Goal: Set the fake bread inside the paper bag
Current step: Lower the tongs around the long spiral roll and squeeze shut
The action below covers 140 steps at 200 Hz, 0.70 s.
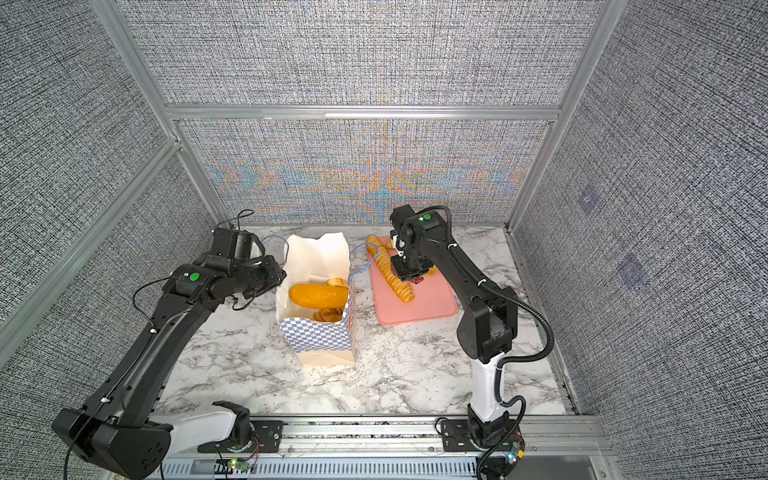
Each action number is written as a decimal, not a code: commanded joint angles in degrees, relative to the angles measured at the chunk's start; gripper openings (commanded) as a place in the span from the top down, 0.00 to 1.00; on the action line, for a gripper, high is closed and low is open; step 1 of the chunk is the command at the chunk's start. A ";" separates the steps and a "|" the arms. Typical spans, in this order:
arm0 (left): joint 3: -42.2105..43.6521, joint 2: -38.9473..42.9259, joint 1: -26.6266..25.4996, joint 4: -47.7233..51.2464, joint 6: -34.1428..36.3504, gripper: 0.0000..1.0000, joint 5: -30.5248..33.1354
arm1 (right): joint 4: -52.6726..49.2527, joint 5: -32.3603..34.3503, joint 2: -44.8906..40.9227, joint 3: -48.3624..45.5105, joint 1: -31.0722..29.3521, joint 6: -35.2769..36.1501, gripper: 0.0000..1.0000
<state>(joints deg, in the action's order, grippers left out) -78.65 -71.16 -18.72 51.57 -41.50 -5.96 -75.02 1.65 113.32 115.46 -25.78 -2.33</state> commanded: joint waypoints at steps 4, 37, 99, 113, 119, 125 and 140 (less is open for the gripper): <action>-0.80 -0.46 0.13 0.65 1.24 0.82 0.84 | -0.65 0.89 0.56 1.33 0.03 -0.03 0.60; -0.98 -1.05 0.35 0.42 1.24 0.81 0.51 | -0.86 1.67 1.82 2.65 0.03 0.30 0.56; -0.95 -1.43 0.61 0.25 1.24 0.82 0.55 | -1.53 1.37 5.67 6.41 0.02 1.13 0.49; -0.89 -1.41 0.68 0.20 1.24 0.82 0.60 | -1.57 1.51 6.44 7.05 0.03 1.28 0.48; -0.89 -1.44 0.75 0.24 1.20 0.81 0.60 | -1.62 1.47 6.77 7.15 0.03 1.39 0.47; -0.89 -1.40 0.81 0.20 1.20 0.82 0.60 | -1.62 1.51 6.98 7.31 0.03 1.44 0.46; -0.89 -1.42 0.88 0.20 1.18 0.81 0.59 | -1.57 1.63 7.75 7.63 0.03 1.65 0.45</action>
<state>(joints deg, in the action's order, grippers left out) -79.22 -72.51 -18.04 51.55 -40.73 -5.98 -75.85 2.68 120.40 122.34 -25.78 -1.41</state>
